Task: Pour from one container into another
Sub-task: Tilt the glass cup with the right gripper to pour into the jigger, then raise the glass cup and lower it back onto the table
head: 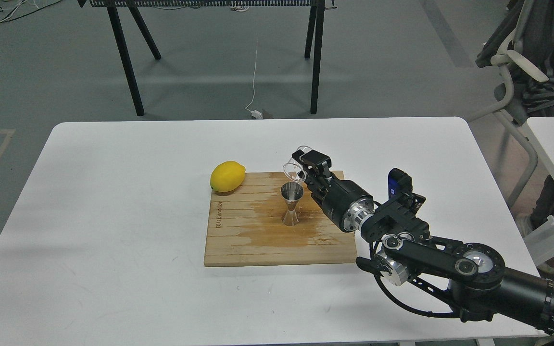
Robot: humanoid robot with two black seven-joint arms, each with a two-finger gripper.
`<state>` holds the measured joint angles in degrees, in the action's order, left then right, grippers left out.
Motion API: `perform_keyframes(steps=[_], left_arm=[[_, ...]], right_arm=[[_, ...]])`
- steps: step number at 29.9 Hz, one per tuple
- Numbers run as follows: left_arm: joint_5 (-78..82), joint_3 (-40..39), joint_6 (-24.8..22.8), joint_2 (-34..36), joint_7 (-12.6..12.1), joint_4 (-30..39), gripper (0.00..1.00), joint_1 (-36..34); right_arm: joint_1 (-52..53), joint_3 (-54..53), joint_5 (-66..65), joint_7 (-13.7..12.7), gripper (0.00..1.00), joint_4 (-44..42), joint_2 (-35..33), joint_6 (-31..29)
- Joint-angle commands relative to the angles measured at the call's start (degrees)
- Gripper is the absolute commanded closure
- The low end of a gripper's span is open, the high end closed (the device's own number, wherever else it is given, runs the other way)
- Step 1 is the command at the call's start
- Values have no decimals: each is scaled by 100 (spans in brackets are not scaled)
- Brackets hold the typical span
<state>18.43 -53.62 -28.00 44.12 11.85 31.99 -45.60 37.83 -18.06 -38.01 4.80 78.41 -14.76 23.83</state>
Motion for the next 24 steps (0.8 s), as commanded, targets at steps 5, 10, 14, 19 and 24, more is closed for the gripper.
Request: perform_keyframes(steps=[5, 10, 14, 19, 24], left_arm=[[-6, -8, 0, 9, 2, 0, 1, -1], [3, -9, 0, 9, 2, 0, 1, 7], [3, -9, 0, 9, 2, 0, 1, -1], [3, -9, 0, 9, 2, 0, 1, -1], [3, -9, 0, 9, 2, 0, 1, -1]], right_arm=[[14, 13, -146, 144, 80, -1, 61, -2], [31, 144, -426, 249, 80, -10, 61, -2], [49, 233, -532, 293, 80, -19, 61, -2], [49, 312, -910, 346, 80, -133, 61, -2], [40, 321, -1015, 390, 80, -203, 61, -2]])
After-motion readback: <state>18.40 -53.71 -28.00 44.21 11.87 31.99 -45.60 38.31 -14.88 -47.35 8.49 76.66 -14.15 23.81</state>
